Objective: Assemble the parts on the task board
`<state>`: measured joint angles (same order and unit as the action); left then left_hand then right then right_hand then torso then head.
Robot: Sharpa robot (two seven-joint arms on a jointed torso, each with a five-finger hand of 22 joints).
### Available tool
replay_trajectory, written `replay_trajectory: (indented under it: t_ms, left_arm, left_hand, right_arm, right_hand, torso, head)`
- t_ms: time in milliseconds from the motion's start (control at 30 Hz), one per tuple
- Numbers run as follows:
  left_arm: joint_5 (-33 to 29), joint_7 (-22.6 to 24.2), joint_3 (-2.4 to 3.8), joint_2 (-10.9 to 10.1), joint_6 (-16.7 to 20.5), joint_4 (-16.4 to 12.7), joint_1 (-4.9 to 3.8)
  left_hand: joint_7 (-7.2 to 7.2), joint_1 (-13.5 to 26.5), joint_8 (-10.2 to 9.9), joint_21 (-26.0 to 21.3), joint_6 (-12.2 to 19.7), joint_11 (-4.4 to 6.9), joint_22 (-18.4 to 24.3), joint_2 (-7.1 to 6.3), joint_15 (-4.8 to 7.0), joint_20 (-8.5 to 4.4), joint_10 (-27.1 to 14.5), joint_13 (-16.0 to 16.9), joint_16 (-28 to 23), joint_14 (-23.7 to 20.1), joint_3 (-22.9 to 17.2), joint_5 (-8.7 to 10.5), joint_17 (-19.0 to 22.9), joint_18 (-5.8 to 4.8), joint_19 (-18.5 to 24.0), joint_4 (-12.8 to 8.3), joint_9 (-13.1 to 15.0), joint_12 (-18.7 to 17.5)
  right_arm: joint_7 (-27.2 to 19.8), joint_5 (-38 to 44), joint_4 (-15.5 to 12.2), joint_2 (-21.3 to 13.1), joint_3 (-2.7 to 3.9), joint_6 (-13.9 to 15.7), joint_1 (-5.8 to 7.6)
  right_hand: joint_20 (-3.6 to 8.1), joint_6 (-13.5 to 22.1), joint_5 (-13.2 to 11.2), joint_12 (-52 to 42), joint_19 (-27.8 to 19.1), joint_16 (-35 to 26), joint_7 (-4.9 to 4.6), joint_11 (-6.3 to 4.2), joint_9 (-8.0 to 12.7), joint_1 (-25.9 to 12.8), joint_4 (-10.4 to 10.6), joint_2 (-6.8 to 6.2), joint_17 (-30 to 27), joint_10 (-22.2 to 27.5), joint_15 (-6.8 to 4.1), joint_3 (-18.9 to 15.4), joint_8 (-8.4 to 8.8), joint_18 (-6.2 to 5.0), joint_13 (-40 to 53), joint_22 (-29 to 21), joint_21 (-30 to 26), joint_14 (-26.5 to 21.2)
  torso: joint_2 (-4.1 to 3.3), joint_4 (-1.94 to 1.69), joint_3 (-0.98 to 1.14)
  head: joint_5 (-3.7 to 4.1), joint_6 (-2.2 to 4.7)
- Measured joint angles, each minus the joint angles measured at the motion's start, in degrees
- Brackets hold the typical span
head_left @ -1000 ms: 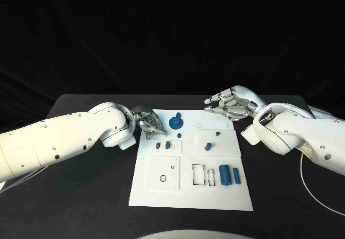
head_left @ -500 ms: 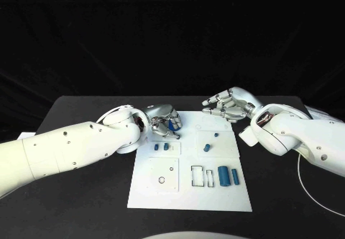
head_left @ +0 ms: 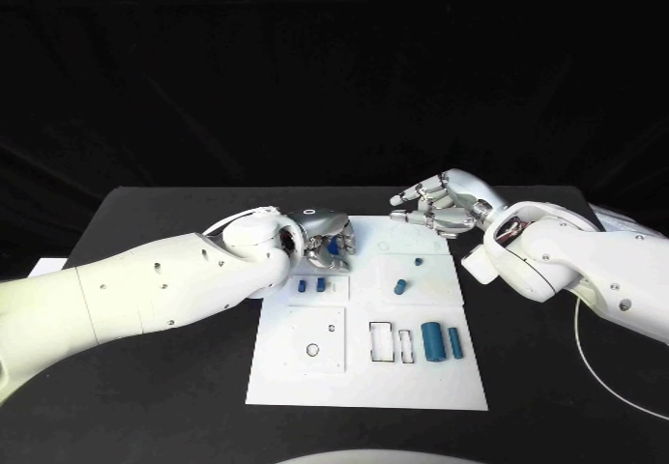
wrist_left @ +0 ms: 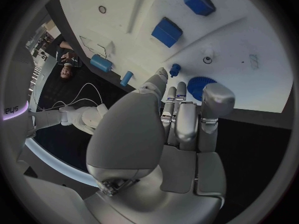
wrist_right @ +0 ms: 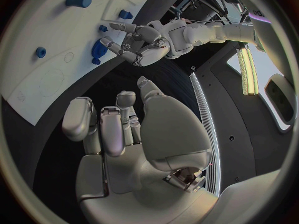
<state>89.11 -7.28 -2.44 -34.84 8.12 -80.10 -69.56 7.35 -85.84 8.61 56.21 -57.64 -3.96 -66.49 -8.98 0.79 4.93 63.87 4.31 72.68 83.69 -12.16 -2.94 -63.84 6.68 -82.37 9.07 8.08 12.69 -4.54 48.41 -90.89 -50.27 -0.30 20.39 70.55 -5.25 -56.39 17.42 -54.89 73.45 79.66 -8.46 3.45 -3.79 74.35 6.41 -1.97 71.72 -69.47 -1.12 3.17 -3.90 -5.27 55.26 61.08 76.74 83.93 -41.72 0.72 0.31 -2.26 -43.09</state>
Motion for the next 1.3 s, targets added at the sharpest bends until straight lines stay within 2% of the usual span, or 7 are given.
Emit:
replay_trajectory:
  t_ms: [100,200,233,267,733,867,1300]
  left_arm:
    - [1.1,-0.7,0.00,0.4,-0.5,0.3,0.03]
    - [2.2,-1.2,0.00,0.6,-0.9,0.5,0.07]
    - [2.4,-1.4,0.00,0.7,-1.1,0.5,0.08]
    - [2.7,-1.5,0.00,0.8,-1.3,0.5,0.09]
    - [4.8,-2.4,0.01,1.4,-3.4,0.8,0.26]
    - [5.0,-2.5,0.01,1.6,-3.8,1.0,0.36]
    - [5.5,-2.4,0.22,2.3,-4.5,1.5,0.62]
  left_hand:
    - [-0.19,0.0,-0.3,4.1,-0.4,0.23,-3.1,0.00,0.00,-0.22,1.1,-0.3,1.9,0.0,-0.7,0.00,-1.9,0.00,-0.6,-0.1,-0.5,-0.3]
    - [-0.22,0.0,-0.3,5.5,-0.6,0.19,-4.2,0.02,0.00,-0.22,1.3,-0.4,2.2,0.0,-1.3,0.00,-2.3,-0.04,-1.0,-0.3,-0.7,-0.6]
    - [-0.30,0.0,-0.3,5.8,-0.7,0.27,-4.4,0.04,0.00,-0.22,1.6,-0.4,2.4,0.0,-1.4,0.00,-2.5,-0.73,-1.0,-0.3,-0.7,-0.7]
    - [-0.12,-0.2,-0.3,6.0,-0.9,0.27,-4.6,0.24,0.00,-0.22,1.6,-0.4,2.5,0.0,-1.4,0.00,-2.5,-0.87,-1.0,-0.3,-0.8,-0.7]
    - [-0.42,-0.5,-0.6,7.4,-1.7,0.48,-5.9,0.47,0.21,-0.42,2.4,-0.5,2.8,0.2,-2.7,0.00,-2.5,-0.87,-1.2,-0.4,-1.1,-1.5]
    - [-0.31,-1.2,-0.6,8.4,-2.6,0.58,-6.6,0.96,0.21,-0.42,3.5,-0.5,3.2,0.2,-4.1,0.00,-2.7,-0.87,-1.2,-0.9,-1.3,-1.7]
    - [-0.59,-1.8,-1.1,10.1,-4.9,0.78,-8.4,1.06,0.43,-0.62,6.1,-0.3,3.4,0.4,-8.5,0.00,-2.5,-0.86,-1.4,-2.4,-1.9,-3.4]
  right_arm:
    - [0.0,0.0,0.0,0.0,0.00,0.0,0.00]
    - [0.0,0.0,0.0,0.0,0.00,0.0,-0.01]
    - [0.0,0.0,0.0,0.0,0.00,0.0,-0.01]
    - [0.0,0.0,0.0,0.0,0.00,0.0,-0.01]
    - [0.0,0.0,0.0,0.1,0.00,-0.1,-0.02]
    - [0.0,0.0,0.0,0.1,0.00,-0.1,-0.02]
    - [0.0,0.0,0.0,0.2,0.00,-0.1,-0.02]
  right_hand:
    - [0.00,0.0,0.0,0.0,0.0,0.0,0.00,0.00,0.0,0.0,0.0,0.00,0.0,0.0,0.00,0.0,0.00,0.00,0.0,0.0,0.0,0.0]
    - [0.00,0.0,0.0,0.0,0.0,0.0,0.00,0.00,0.0,0.0,0.0,0.00,0.0,0.0,0.00,0.0,0.00,0.00,0.0,0.0,0.0,0.0]
    - [0.00,0.0,0.0,0.0,0.0,0.0,0.00,0.00,0.0,0.0,0.0,0.00,0.0,0.0,0.00,0.0,0.00,0.00,0.0,0.0,0.0,0.0]
    - [0.00,0.0,0.0,0.0,0.0,0.0,0.00,0.00,0.0,0.0,0.0,0.00,0.0,0.0,0.00,0.0,0.00,0.00,0.0,0.0,0.0,0.0]
    - [0.00,0.0,0.0,0.0,0.0,0.0,0.00,0.00,0.0,0.0,0.0,0.00,0.0,0.0,0.00,0.0,0.00,0.00,0.0,0.0,0.0,0.0]
    - [0.00,0.0,0.0,0.0,0.0,0.0,0.00,0.00,0.0,0.0,0.0,0.00,0.0,0.0,0.00,0.0,0.00,0.00,0.0,0.0,0.0,0.0]
    - [0.00,0.0,0.0,0.0,0.0,0.0,0.00,0.00,0.0,0.2,0.0,0.24,0.0,0.0,0.00,0.0,0.00,0.00,0.1,0.0,0.0,0.0]
  torso:
    - [0.00,-0.01,0.00]
    - [0.00,-0.01,0.00]
    - [0.00,-0.01,0.00]
    - [0.00,-0.01,0.00]
    - [0.03,-0.12,-0.03]
    - [0.05,-0.11,-0.03]
    - [0.04,-0.05,0.00]
  head:
    - [0.05,-0.04]
    - [0.08,-0.10]
    - [0.09,-0.12]
    - [0.10,-0.14]
    - [0.15,-0.36]
    - [0.08,-0.37]
    - [0.13,-0.47]
